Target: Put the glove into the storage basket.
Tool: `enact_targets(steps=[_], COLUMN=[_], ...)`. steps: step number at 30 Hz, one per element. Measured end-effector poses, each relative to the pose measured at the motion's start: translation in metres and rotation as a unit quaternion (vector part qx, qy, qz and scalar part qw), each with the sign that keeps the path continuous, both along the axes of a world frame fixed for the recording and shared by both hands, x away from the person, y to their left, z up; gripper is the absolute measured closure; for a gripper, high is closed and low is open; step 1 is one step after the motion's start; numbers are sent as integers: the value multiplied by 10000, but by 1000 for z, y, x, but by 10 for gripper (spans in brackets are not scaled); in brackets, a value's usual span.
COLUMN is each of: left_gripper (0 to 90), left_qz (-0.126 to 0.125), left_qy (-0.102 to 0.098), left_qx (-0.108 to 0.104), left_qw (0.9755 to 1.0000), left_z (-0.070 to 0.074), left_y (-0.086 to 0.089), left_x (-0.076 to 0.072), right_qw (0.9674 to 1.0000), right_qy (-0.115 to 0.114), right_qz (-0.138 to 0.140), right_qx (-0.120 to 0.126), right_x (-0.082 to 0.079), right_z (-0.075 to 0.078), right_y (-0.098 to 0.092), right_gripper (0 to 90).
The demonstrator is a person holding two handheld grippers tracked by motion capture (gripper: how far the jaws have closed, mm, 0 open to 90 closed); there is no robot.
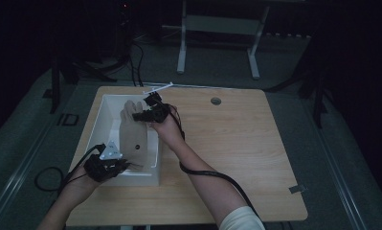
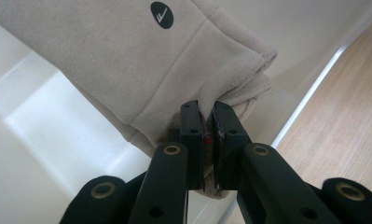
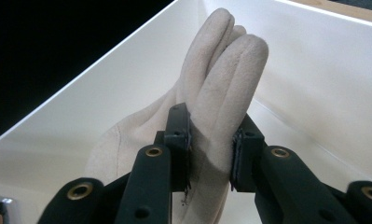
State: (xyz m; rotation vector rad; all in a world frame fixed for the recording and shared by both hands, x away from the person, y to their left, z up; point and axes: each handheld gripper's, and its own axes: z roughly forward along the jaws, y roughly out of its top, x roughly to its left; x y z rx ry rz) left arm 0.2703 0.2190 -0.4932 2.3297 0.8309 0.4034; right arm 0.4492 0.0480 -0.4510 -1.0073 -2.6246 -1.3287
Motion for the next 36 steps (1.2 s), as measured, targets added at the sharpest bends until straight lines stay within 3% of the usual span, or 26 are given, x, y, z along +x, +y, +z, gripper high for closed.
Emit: enact_targets(steps=[6, 8, 10, 12, 15, 24, 28, 29, 32, 36], left_gripper=[837, 789, 660, 635, 581, 451, 285, 250, 144, 144], left_qz=[-16, 43, 78, 112, 217, 543, 594, 637, 616, 673], left_qy=[91, 147, 236, 227, 206, 26, -101, -143, -204, -412], left_qx=[-65, 108, 198, 205, 72, -405, -796, -876, -1062, -1313], left_qw=[9999, 9998, 9995, 9995, 9995, 9977, 9950, 9940, 9922, 9882], left_z=[-7, -9, -11, -11, -10, 0, 8, 10, 19, 31], left_y=[0, -3, -6, -7, -8, -11, -11, -11, -12, -18], left_x=[4, 5, 6, 7, 7, 9, 7, 7, 5, -1], right_qw=[9997, 9998, 9997, 9997, 9997, 9996, 9993, 9993, 9989, 9980], right_qy=[-114, -66, -109, -128, -114, -208, -198, -173, -236, -351], right_qz=[0, -2, -73, -97, -198, -160, -89, 51, 80, 119], right_qx=[-196, -161, -183, -163, -82, 116, 292, 337, 395, 515], right_x=[-1, 0, 0, 0, 2, -2, -5, -6, -9, -15], right_z=[0, 0, 2, 3, 7, 14, 17, 18, 21, 26], right_y=[4, 4, 4, 3, -3, -17, -24, -26, -32, -43], right_gripper=[700, 629, 555, 525, 469, 365, 276, 234, 201, 178])
